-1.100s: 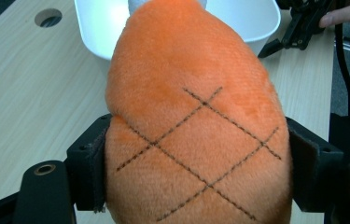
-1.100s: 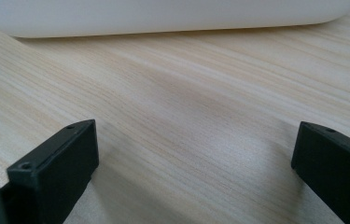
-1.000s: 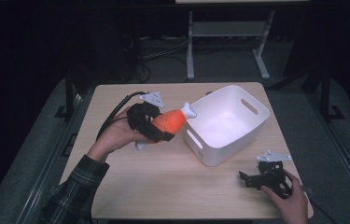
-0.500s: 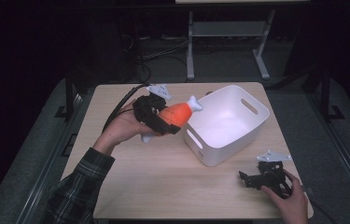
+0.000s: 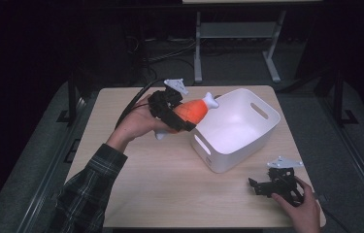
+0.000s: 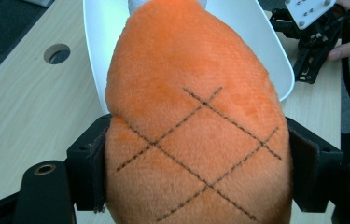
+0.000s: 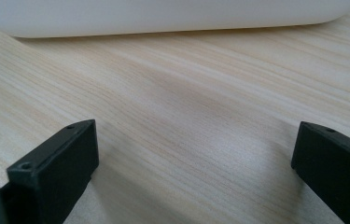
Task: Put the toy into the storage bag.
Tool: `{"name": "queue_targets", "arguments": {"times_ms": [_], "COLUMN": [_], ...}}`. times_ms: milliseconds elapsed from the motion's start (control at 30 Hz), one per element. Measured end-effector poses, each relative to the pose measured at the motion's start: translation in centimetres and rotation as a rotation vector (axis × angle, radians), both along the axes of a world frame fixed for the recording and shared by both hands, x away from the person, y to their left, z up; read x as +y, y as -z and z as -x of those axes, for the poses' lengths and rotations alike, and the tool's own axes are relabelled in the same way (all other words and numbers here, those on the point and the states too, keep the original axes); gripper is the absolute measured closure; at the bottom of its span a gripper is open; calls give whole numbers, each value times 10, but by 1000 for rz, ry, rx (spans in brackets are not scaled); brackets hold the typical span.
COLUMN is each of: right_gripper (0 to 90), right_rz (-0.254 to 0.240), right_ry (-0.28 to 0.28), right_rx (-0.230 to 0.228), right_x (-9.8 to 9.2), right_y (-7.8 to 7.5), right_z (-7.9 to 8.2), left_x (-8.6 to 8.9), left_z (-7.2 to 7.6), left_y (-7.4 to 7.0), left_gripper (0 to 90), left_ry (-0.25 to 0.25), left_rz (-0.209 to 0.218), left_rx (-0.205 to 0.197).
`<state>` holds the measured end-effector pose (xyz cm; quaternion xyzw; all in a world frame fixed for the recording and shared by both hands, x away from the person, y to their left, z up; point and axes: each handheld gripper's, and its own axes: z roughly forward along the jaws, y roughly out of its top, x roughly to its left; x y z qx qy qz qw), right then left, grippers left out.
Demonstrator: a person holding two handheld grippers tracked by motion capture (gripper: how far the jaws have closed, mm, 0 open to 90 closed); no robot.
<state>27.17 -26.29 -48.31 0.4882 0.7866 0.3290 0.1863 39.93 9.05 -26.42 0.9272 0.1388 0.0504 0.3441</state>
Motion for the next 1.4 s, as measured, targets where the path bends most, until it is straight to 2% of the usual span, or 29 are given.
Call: {"name": "queue_targets", "arguments": {"times_ms": [200, 233, 733, 1400], "right_gripper": [2, 2, 2, 2], "right_rz": [0, 0, -1, -1], "right_ry": [1, 2, 3, 3], "right_rx": [0, 0, 1, 1], "right_x": [0, 0, 0, 0], "right_y": [0, 0, 0, 0], "right_z": [0, 0, 0, 0], "left_x": [-6, -7, -23, -65], "left_z": [-6, -9, -28, -52], "left_y": [-1, -1, 0, 6], "left_gripper": [223, 223, 223, 223], "left_ry": [-1, -10, -15, -3], "left_rz": [-10, 6, 14, 0], "left_rx": [-3, 2, 4, 13]}}
